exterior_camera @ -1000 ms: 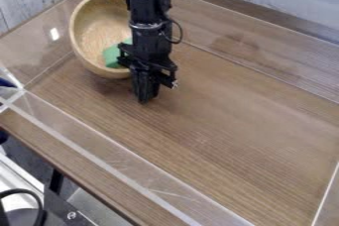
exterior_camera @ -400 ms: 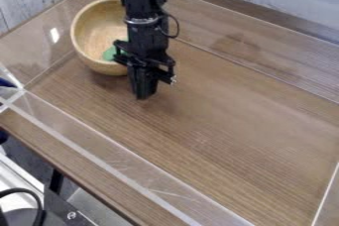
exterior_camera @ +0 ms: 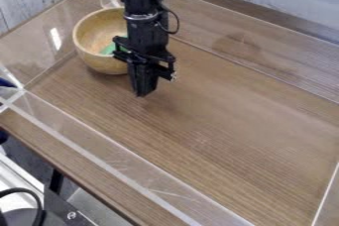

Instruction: Remove the green block from inside the brown bowl and put it on the table

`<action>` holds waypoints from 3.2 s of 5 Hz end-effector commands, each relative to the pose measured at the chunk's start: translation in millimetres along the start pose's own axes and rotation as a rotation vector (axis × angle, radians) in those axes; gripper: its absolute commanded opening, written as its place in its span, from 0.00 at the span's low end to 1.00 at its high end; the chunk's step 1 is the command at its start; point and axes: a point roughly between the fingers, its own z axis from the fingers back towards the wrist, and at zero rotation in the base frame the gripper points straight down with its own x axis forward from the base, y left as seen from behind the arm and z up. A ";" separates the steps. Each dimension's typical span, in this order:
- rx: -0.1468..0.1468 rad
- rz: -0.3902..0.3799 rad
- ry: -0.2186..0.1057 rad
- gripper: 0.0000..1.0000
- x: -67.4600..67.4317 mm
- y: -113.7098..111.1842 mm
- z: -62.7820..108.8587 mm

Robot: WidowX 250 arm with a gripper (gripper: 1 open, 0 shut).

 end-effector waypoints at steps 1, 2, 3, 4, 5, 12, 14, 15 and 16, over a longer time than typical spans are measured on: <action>0.010 0.009 -0.020 0.00 2.9 5.0 2.0; 0.008 -0.006 -0.004 0.00 4.4 1.7 -5.4; 0.005 -0.022 0.010 0.00 5.9 -2.0 -12.6; -0.003 -0.034 0.016 0.00 7.2 -5.7 -17.8; -0.012 -0.046 0.023 0.00 8.2 -9.6 -21.6; -0.058 -0.119 -0.002 0.00 12.4 -36.5 -14.7; -0.067 -0.123 -0.003 0.00 13.9 -38.8 -16.0; -0.071 -0.123 -0.003 0.00 14.5 -39.6 -16.9; -0.076 -0.123 -0.002 0.00 15.1 -40.3 -17.6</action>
